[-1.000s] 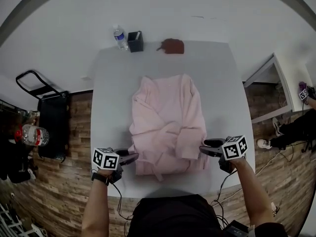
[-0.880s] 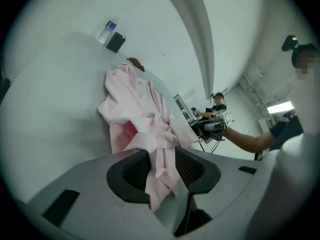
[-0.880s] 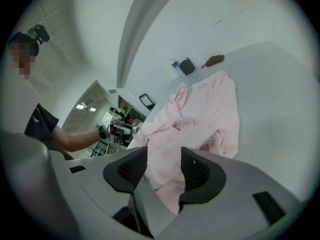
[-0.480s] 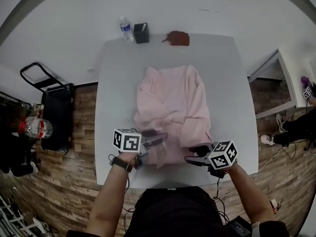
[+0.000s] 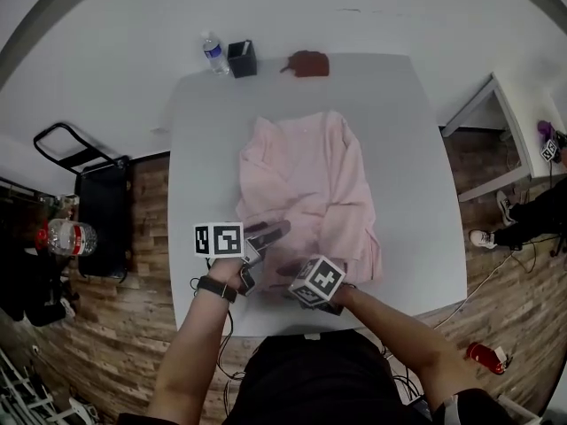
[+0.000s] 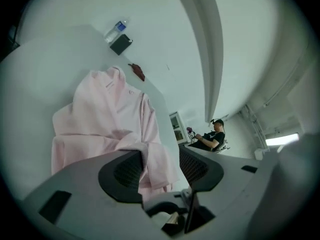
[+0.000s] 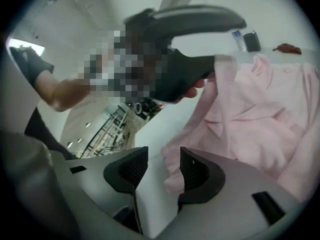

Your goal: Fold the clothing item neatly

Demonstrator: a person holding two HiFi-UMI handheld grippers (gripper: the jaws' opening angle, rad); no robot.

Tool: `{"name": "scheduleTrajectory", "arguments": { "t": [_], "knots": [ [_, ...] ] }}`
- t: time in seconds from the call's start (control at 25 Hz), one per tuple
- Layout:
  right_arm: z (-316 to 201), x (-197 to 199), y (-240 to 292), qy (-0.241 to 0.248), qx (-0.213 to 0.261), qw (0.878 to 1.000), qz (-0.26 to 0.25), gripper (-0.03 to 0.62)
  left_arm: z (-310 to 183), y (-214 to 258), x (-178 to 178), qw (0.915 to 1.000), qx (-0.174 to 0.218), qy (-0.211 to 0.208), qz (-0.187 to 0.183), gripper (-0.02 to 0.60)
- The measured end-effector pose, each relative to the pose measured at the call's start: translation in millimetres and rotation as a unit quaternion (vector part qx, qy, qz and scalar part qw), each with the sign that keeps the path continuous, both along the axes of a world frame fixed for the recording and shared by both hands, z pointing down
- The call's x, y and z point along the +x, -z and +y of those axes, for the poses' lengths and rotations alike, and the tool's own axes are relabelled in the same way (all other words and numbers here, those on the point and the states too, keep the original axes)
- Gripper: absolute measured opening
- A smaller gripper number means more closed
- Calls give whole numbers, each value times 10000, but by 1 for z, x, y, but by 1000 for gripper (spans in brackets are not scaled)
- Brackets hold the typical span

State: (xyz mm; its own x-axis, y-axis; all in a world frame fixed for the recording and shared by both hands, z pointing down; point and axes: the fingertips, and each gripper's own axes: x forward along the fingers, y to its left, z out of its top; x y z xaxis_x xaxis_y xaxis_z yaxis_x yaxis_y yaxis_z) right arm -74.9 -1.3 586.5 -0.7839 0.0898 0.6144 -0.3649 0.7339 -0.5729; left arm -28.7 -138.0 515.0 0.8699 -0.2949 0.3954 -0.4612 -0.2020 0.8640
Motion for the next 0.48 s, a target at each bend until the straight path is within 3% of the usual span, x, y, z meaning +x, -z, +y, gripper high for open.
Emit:
{"name": "scheduleTrajectory", "arguments": {
  "t": [0.12, 0.2, 0.28, 0.36, 0.48],
  "knots": [
    [-54, 21, -21, -1283, 138, 9900, 578, 181, 18, -6, -2, 9989, -81, -463, -69, 206],
    [-87, 52, -20, -2182, 136, 9736, 655, 169, 27, -14, -13, 9973, -122, -688, -206, 206],
    [-112, 79, -17, -2762, 134, 9584, 714, 169, 34, -21, -24, 9963, -192, -789, -288, 206],
    [-116, 84, -10, -2690, 124, 9604, 716, 169, 37, -24, -30, 9964, -276, -762, -240, 206],
    [-85, 46, -1, -1236, 857, 9852, 821, 169, 31, -11, -21, 9970, -255, -686, 250, 206]
  ]
}}
